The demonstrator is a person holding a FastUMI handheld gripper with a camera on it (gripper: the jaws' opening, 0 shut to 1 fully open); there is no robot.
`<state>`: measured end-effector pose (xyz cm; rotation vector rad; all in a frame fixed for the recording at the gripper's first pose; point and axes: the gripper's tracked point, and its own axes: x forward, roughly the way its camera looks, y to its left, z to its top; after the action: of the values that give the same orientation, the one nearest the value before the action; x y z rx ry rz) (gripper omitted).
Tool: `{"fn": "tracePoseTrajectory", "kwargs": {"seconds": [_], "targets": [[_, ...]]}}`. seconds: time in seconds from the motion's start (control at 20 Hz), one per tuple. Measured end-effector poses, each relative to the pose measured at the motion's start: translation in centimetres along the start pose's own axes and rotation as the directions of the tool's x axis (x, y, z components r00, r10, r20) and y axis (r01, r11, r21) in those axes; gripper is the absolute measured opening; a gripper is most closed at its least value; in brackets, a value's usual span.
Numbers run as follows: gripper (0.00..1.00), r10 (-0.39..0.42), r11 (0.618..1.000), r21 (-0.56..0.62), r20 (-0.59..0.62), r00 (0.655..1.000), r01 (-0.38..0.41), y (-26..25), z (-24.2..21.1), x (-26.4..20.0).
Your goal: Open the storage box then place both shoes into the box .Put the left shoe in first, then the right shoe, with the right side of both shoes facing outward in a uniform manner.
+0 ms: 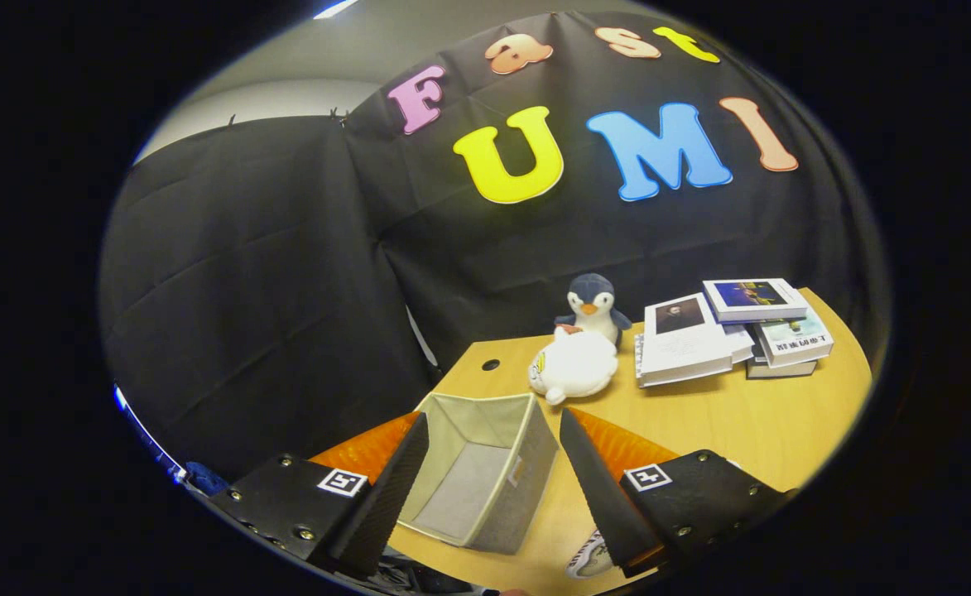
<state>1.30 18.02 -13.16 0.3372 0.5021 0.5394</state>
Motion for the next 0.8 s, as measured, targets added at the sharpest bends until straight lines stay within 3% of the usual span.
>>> {"fn": "tracePoseTrajectory", "kwargs": {"seconds": [0.35, 0.8], "targets": [[0.97, -0.137, 0.990, 0.028, -0.081, 0.987, 0.140, -6.9, -4.5, -0.3], [0.98, -0.208, 0.970, 0.079, -0.227, 0.951, 0.231, -11.9, -11.7, -0.4]]}}
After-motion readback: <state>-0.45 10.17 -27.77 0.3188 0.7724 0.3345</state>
